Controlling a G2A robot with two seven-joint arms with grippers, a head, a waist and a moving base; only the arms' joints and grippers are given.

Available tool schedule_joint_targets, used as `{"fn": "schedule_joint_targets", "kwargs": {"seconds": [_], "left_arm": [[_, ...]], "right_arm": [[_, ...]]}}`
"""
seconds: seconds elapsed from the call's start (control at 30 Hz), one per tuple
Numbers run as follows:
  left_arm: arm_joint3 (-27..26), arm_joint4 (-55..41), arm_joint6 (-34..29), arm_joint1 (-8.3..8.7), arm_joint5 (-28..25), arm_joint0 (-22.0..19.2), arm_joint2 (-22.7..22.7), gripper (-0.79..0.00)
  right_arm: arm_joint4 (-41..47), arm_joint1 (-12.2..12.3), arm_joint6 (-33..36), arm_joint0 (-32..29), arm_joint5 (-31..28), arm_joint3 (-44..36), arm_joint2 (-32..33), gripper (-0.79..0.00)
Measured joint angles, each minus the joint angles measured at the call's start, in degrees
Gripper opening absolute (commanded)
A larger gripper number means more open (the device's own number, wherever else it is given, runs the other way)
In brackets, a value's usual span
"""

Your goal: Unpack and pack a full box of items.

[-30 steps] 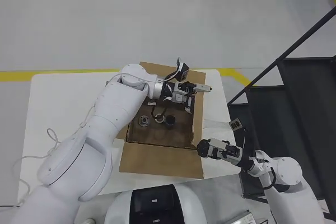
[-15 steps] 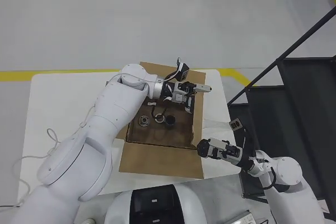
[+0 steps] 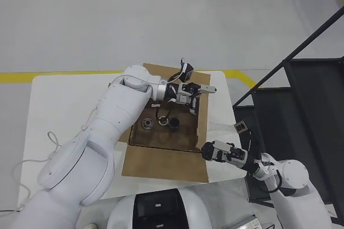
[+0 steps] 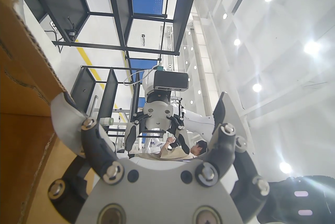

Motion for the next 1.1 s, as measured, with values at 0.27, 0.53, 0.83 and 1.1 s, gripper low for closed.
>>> {"fn": "schedule_joint_targets", "kwargs": {"seconds": [0.27, 0.53, 0.83, 1.1], "left_arm": [[-3.5, 3.6, 6.8, 3.23, 1.4, 1.8, -2.4, 0.000], [-7.7, 10.0, 14.6, 6.01, 6.3, 5.5, -3.5, 0.000], [-15.1, 17.1, 19.2, 9.35, 12.4, 10.2, -5.1, 0.000], [-21.5, 15.9, 15.2, 10.37, 13.7, 13.8, -6.7, 0.000]], "right_arm": [[1.2, 0.8, 4.0, -4.0, 1.7, -2.6, 5.5, 0.000], [0.4, 1.3, 6.0, -7.3, 3.0, -4.0, 9.1, 0.000], [-2.0, 1.7, 5.0, -5.1, 4.8, -4.7, 6.4, 0.000], [-3.4, 2.1, 5.0, -3.1, 6.2, -4.5, 3.9, 0.000]]}}
